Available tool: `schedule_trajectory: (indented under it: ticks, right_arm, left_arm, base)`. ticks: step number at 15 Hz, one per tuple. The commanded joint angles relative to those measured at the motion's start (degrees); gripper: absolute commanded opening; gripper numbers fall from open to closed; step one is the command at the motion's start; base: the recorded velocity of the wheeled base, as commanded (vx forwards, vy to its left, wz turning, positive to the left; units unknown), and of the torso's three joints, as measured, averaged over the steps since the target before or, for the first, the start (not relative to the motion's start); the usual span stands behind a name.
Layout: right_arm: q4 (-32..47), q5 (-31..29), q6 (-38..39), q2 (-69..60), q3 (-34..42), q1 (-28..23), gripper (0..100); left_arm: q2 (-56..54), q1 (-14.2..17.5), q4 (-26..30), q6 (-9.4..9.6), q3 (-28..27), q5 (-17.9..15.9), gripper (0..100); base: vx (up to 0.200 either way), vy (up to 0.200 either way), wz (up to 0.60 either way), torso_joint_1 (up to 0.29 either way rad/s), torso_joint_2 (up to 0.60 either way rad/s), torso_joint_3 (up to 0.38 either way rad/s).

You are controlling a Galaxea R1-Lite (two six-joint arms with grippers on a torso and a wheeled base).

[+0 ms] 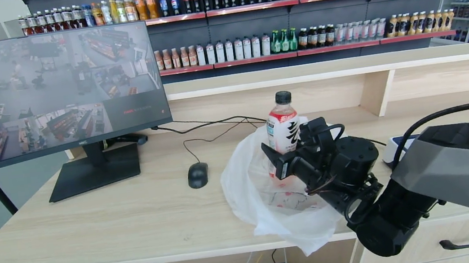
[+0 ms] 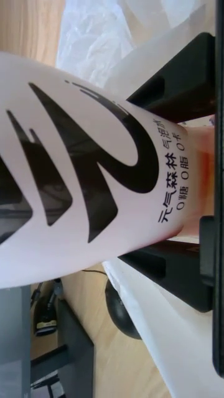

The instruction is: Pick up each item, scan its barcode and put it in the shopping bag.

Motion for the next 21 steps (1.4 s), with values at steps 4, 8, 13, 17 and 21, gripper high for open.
schedule_trajectory:
  ticks: [4,8,13,17,21]
  right_arm:
    - [-0.1,0.0,0.1,3.1,-1.5,0.0,0]
    - [-0.1,0.0,0.2,4.6,-1.5,0.0,0]
    - [-0.1,0.0,0.2,6.0,-1.5,-0.2,0]
    - [-0.1,0.0,0.2,6.6,-1.5,-0.2,0]
    - [-0.1,0.0,0.7,6.7,-1.2,-0.2,0]
  left_arm:
    - [0.0,0.0,0.0,-0.01,0.0,0.0,100]
    - [0.0,0.0,0.0,-0.01,0.0,0.0,100]
    - [0.0,0.0,0.0,-0.01,0.0,0.0,100]
    - [0.0,0.0,0.0,-0.01,0.0,0.0,100]
    - [0.0,0.0,0.0,-0.01,0.0,0.0,100]
  base:
    - [0.0,0.0,0.0,0.0,0.0,0.0]
    - [0.0,0.0,0.0,0.0,0.0,0.0]
    - [0.0,0.0,0.0,0.0,0.0,0.0]
    - [0.0,0.0,0.0,0.0,0.0,0.0]
    - [0.0,0.0,0.0,0.0,0.0,0.0]
